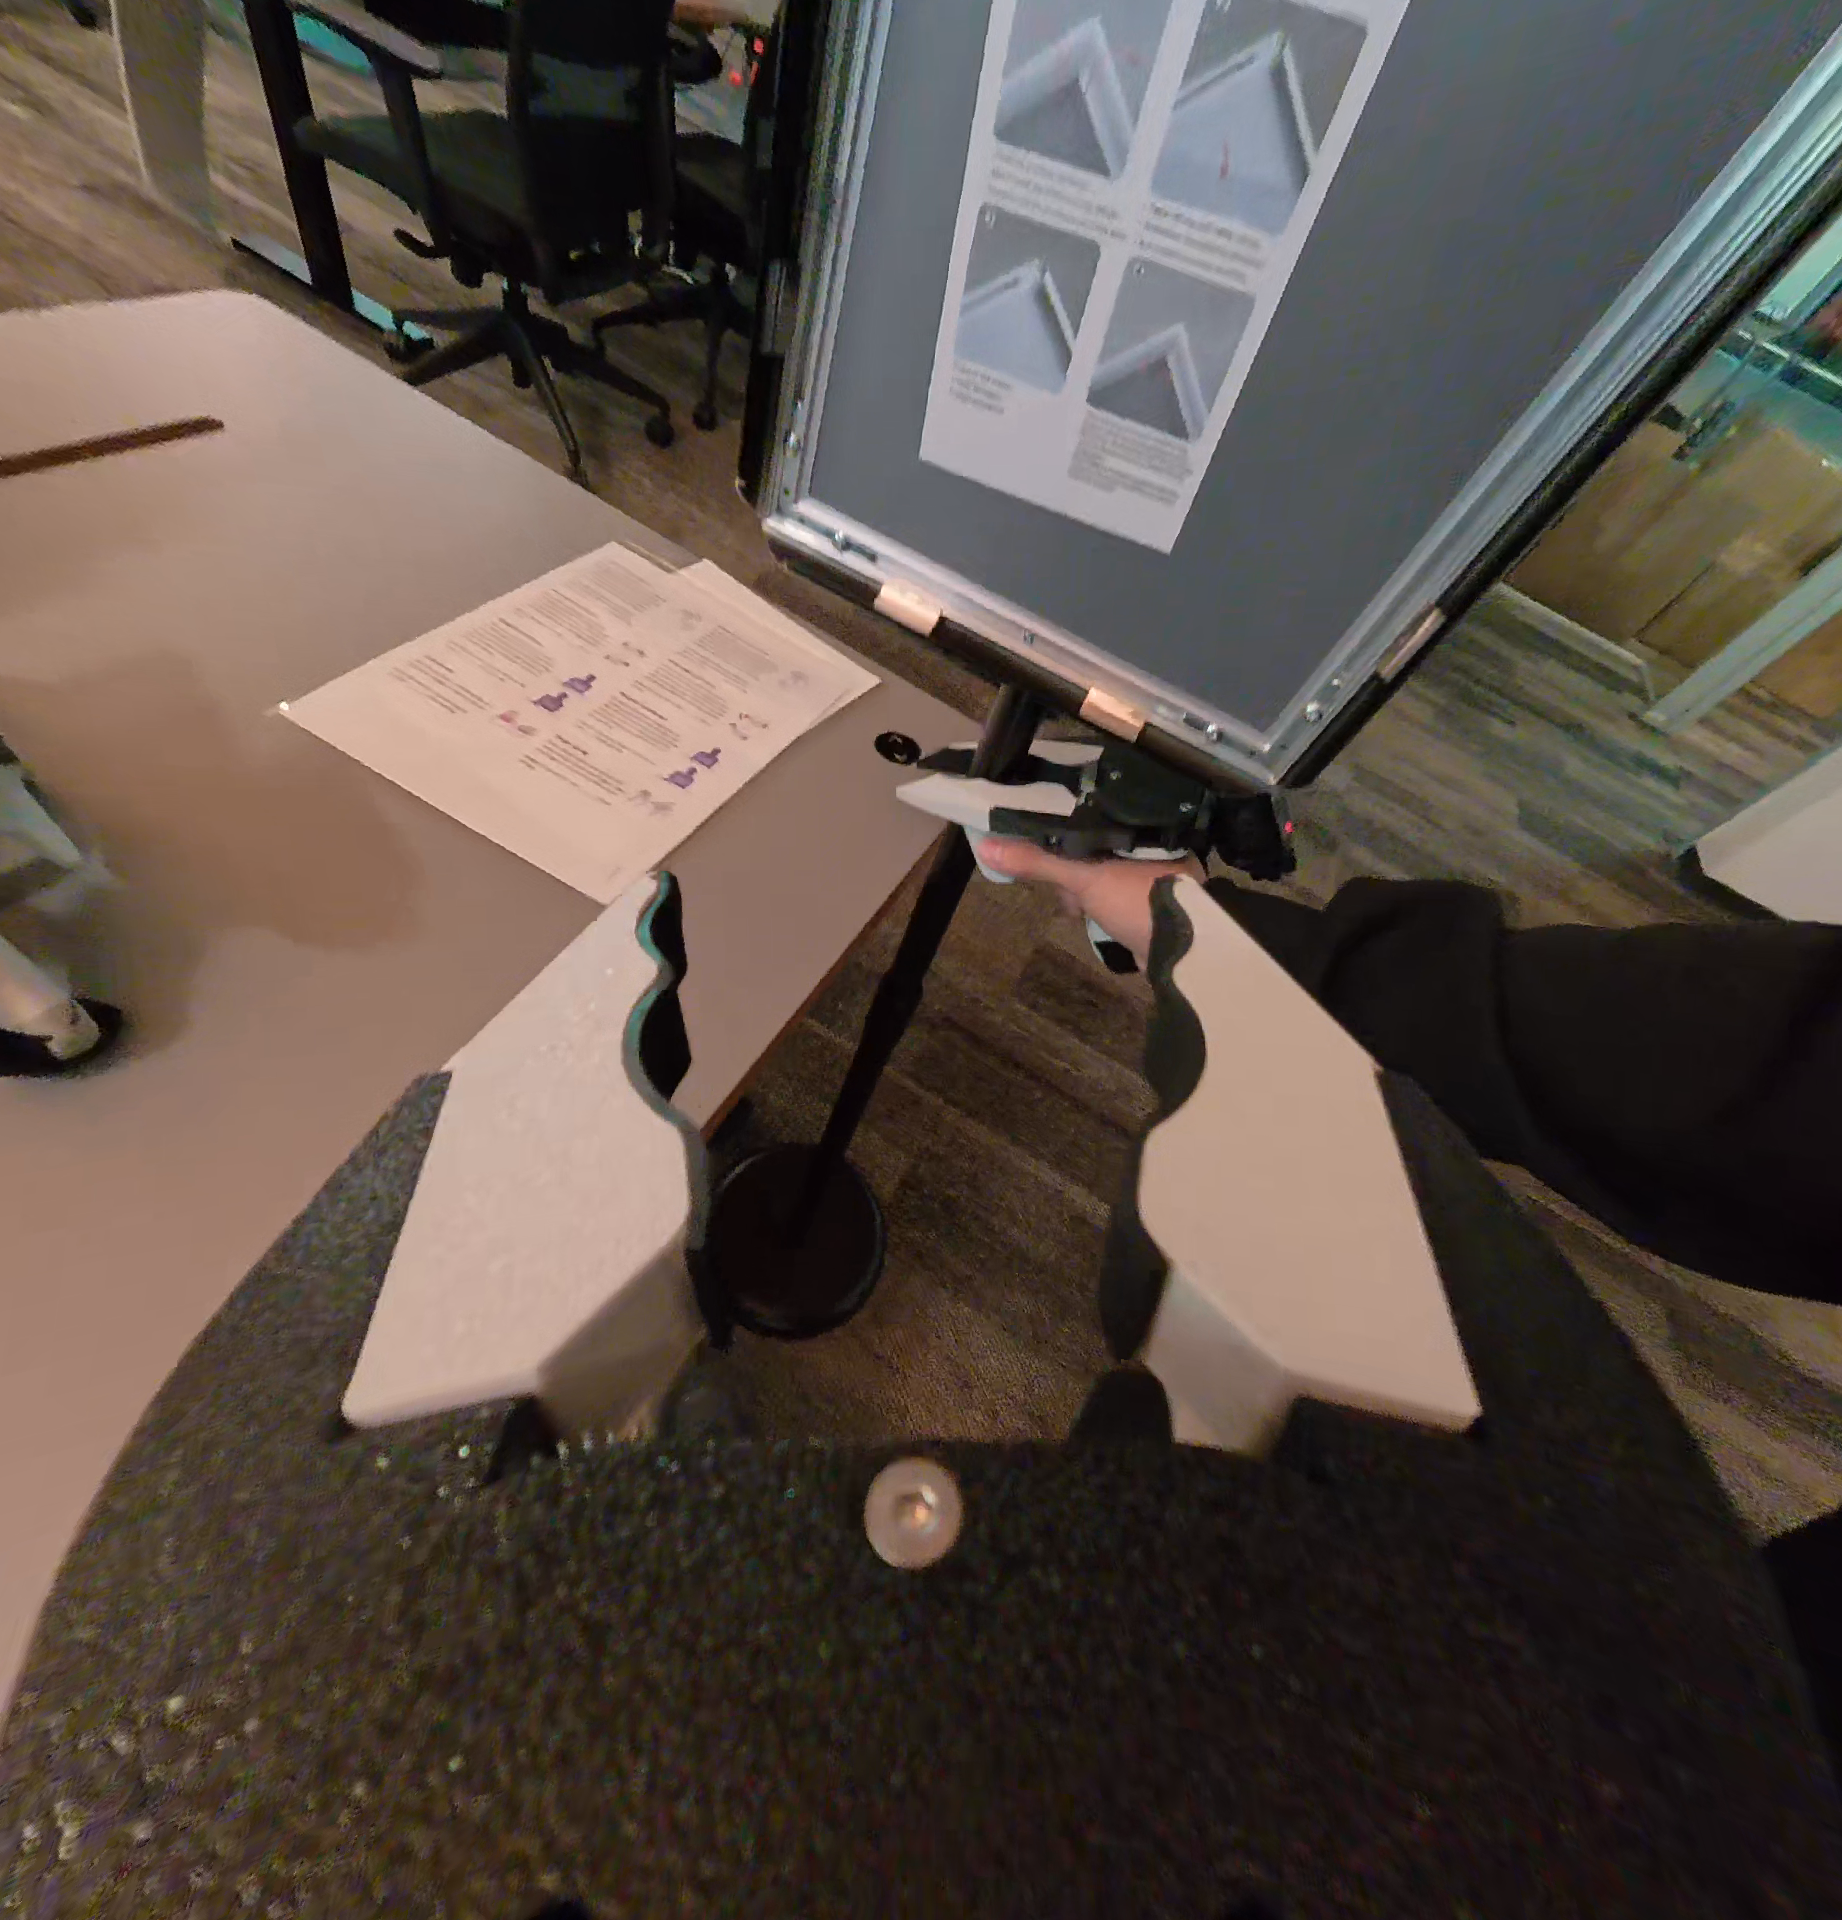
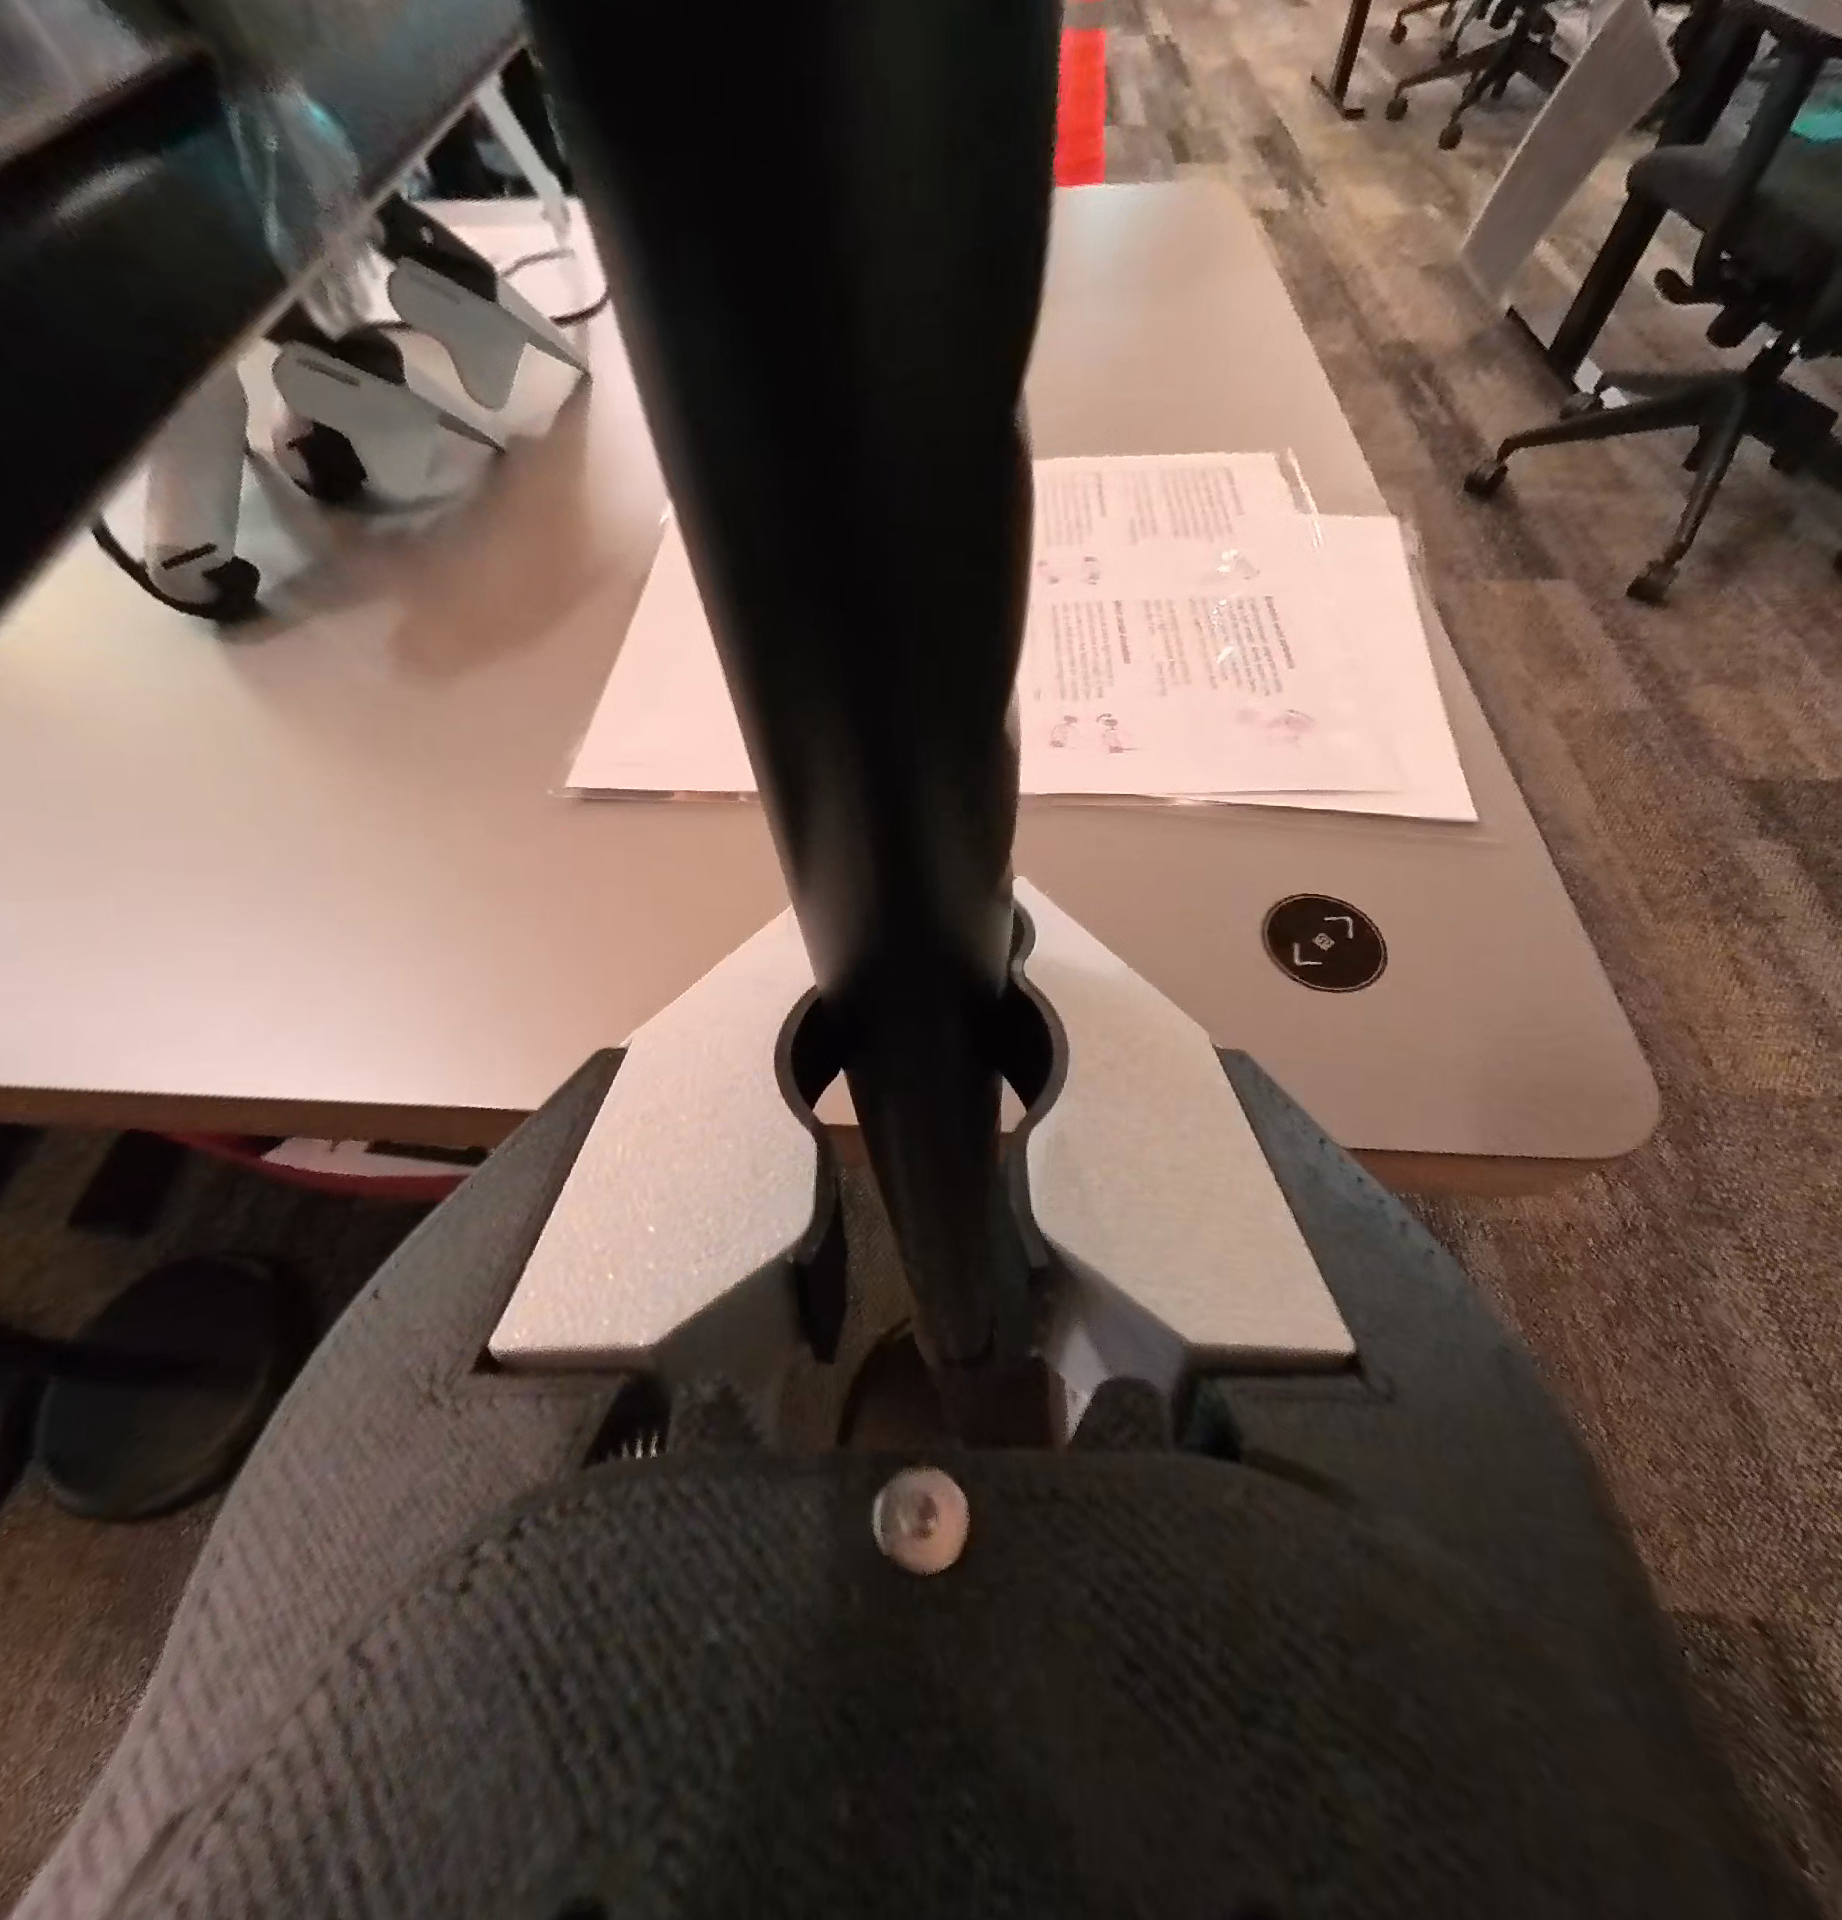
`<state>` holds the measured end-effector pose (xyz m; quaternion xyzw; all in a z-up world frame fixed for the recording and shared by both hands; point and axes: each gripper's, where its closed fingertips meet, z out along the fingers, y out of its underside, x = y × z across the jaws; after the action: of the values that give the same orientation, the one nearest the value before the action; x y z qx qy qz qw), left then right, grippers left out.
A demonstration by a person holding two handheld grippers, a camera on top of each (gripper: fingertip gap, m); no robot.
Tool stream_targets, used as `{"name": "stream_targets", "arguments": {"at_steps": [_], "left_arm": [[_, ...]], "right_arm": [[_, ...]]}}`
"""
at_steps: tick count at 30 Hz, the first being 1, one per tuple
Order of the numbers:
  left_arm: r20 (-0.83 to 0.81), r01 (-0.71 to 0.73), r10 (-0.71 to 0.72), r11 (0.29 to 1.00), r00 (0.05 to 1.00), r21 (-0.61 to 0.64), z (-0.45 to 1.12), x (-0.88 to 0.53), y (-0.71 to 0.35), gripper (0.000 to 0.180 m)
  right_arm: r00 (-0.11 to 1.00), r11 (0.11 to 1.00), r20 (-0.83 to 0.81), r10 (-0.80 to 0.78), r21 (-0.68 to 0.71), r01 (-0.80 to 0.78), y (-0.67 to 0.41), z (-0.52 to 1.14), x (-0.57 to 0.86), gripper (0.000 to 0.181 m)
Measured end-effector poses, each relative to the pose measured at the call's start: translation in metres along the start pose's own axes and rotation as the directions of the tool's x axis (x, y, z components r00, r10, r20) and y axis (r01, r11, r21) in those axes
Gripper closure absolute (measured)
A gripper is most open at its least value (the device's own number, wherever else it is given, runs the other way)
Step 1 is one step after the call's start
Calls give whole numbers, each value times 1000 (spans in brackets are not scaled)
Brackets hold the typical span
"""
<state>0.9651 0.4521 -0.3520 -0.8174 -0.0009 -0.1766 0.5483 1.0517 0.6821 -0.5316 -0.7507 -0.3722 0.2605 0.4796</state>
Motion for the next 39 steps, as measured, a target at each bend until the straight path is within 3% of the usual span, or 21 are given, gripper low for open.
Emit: {"name": "stream_targets", "arguments": {"at_steps": [7,12,15,19,27,32,34,36,39], "left_arm": [[14,-59,58,995,998,78,-4,3,-33,90],[19,-92,90,992,996,92,0,17,-39,88],[35,-62,58,991,998,117,7,30,-42,86],[65,-70,62,989,996,130,18,58,-41,83],[261,-244,197,956,945,160,41,156,-35,83],[403,-185,110,971,909,153,79,221,-10,76],[415,-192,122,972,902,133,97,251,1,75],[419,-287,225,954,879,89,118,282,8,77],[309,-349,312,934,898,71,167,332,9,77]], "right_arm": [[999,997,47,-6,-78,10,8,-10,4,151],[999,998,-3,-34,-59,33,22,-42,23,96],[1000,998,18,-15,-66,16,43,-76,29,89],[1000,999,-2,-31,-17,31,44,-137,61,81],[995,986,-80,-56,149,68,-7,-253,195,70],[994,975,20,-104,201,98,-42,-313,248,60],[992,973,-5,-126,192,125,-50,-338,275,59],[991,972,-33,-130,194,134,-57,-362,302,60],[995,962,-75,-70,259,88,-73,-389,340,68]]}}
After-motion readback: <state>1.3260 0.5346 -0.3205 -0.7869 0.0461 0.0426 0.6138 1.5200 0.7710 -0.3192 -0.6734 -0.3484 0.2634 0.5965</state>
